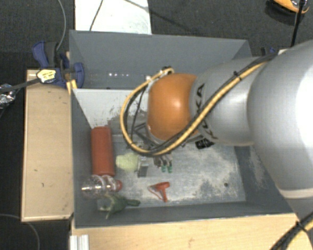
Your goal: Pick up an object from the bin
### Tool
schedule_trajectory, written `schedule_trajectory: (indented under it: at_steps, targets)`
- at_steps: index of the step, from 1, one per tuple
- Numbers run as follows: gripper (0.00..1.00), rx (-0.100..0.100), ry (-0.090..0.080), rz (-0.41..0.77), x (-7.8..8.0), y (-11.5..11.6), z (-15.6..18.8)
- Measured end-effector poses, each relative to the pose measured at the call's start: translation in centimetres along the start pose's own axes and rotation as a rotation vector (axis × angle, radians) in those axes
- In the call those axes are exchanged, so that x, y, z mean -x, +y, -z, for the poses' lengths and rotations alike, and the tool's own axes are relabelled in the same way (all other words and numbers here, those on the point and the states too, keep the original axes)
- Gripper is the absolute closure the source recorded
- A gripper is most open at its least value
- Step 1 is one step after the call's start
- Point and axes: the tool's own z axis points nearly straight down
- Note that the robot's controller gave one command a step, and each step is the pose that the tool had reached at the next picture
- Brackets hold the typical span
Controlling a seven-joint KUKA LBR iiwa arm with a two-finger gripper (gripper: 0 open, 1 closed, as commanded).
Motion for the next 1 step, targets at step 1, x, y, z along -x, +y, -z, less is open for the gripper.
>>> schedule_trajectory:
  at_steps: [1]
  targets:
    - [1.0, 0.001, -0.002, 0.0, 0.08, 0.01, 0.74]
